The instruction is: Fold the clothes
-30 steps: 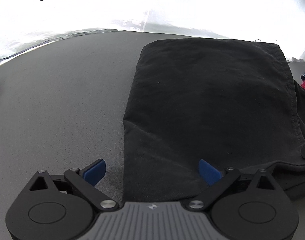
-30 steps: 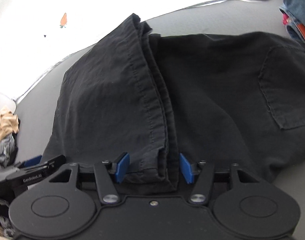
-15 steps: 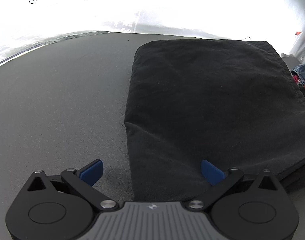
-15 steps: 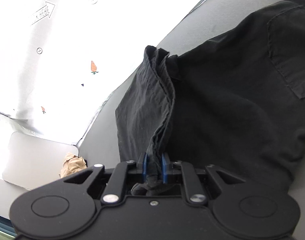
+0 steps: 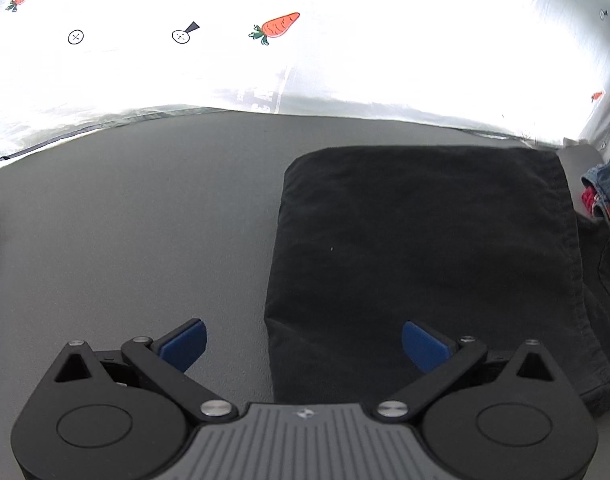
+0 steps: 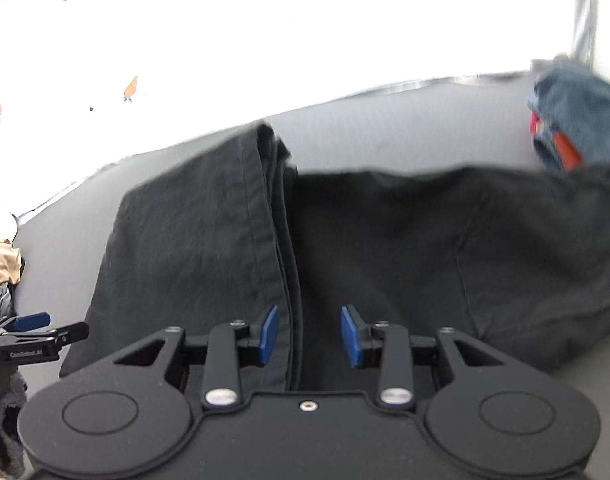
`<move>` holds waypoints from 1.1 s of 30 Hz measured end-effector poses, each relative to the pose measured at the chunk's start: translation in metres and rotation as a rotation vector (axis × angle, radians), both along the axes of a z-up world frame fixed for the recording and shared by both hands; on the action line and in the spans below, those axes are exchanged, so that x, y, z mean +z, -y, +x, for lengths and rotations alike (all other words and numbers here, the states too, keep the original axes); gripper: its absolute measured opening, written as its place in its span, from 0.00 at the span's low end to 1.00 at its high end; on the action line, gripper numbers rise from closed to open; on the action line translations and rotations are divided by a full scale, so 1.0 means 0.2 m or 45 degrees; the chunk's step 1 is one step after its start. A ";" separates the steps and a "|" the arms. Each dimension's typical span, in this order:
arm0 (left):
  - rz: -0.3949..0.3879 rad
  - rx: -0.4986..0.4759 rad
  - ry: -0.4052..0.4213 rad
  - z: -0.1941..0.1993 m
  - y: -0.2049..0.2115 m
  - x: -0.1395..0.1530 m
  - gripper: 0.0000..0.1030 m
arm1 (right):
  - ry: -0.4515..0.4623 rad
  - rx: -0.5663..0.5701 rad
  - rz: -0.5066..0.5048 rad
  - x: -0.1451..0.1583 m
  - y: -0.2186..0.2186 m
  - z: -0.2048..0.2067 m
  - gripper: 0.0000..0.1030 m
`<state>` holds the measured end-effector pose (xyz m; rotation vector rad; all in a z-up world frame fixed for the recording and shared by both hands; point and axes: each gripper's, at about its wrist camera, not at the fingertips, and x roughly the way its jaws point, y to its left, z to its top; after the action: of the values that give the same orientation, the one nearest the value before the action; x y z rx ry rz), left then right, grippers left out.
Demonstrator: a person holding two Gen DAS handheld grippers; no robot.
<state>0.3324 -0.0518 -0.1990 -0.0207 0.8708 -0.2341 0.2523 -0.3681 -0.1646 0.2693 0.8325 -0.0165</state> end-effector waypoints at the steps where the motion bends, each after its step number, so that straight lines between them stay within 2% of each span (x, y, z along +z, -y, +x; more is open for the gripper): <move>1: -0.035 0.013 0.009 0.03 0.00 0.02 1.00 | 0.060 0.016 -0.001 0.02 -0.02 0.04 0.36; 3: -0.065 0.025 0.026 0.08 0.04 0.04 1.00 | 0.166 0.082 -0.029 0.03 -0.11 0.14 0.33; 5: -0.064 0.022 0.042 0.14 0.09 0.04 1.00 | 0.216 0.143 -0.088 0.01 -0.20 0.26 0.31; 7: -0.039 0.009 0.045 0.20 0.14 0.01 1.00 | 0.215 0.151 -0.134 -0.05 -0.25 0.39 0.29; 10: 0.031 -0.020 0.007 0.29 0.23 -0.09 1.00 | 0.140 0.169 -0.184 -0.20 -0.30 0.60 0.23; 13: 0.098 -0.041 -0.063 0.35 0.28 -0.23 1.00 | 0.069 0.199 -0.235 -0.29 -0.25 0.60 0.20; 15: 0.053 -0.006 -0.101 0.33 0.25 -0.28 1.00 | 0.075 0.223 -0.288 -0.32 -0.27 0.60 0.20; 18: 0.007 0.012 -0.111 0.30 0.21 -0.28 1.00 | 0.086 0.222 -0.279 -0.35 -0.27 0.59 0.21; 21: 0.027 0.011 -0.106 0.30 0.22 -0.28 1.00 | 0.103 0.243 -0.279 -0.35 -0.25 0.58 0.21; 23: 0.032 0.013 -0.094 0.28 0.22 -0.28 1.00 | 0.096 0.278 -0.334 -0.32 -0.24 0.60 0.23; 24: 0.033 0.014 -0.085 0.27 0.22 -0.28 1.00 | 0.079 0.314 -0.389 -0.31 -0.27 0.60 0.27; 25: 0.034 0.014 -0.075 0.26 0.22 -0.28 1.00 | 0.074 0.357 -0.443 -0.30 -0.30 0.58 0.31; 26: 0.035 0.014 -0.064 0.25 0.22 -0.28 1.00 | 0.081 0.400 -0.494 -0.29 -0.34 0.52 0.43; 27: 0.040 0.017 -0.051 0.24 0.22 -0.29 1.00 | 0.088 0.434 -0.529 -0.29 -0.37 0.46 0.51; 30: 0.059 0.030 -0.029 0.22 0.23 -0.29 1.00 | 0.016 0.526 -0.536 -0.34 -0.41 0.21 0.51; 33: 0.078 0.051 -0.021 0.20 0.24 -0.29 1.00 | -0.028 0.453 -0.416 -0.36 -0.34 0.01 0.52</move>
<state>0.3721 -0.1006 -0.2572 0.0172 0.8930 -0.1699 0.2536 -0.2999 -0.2366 -0.1888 0.8756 0.1764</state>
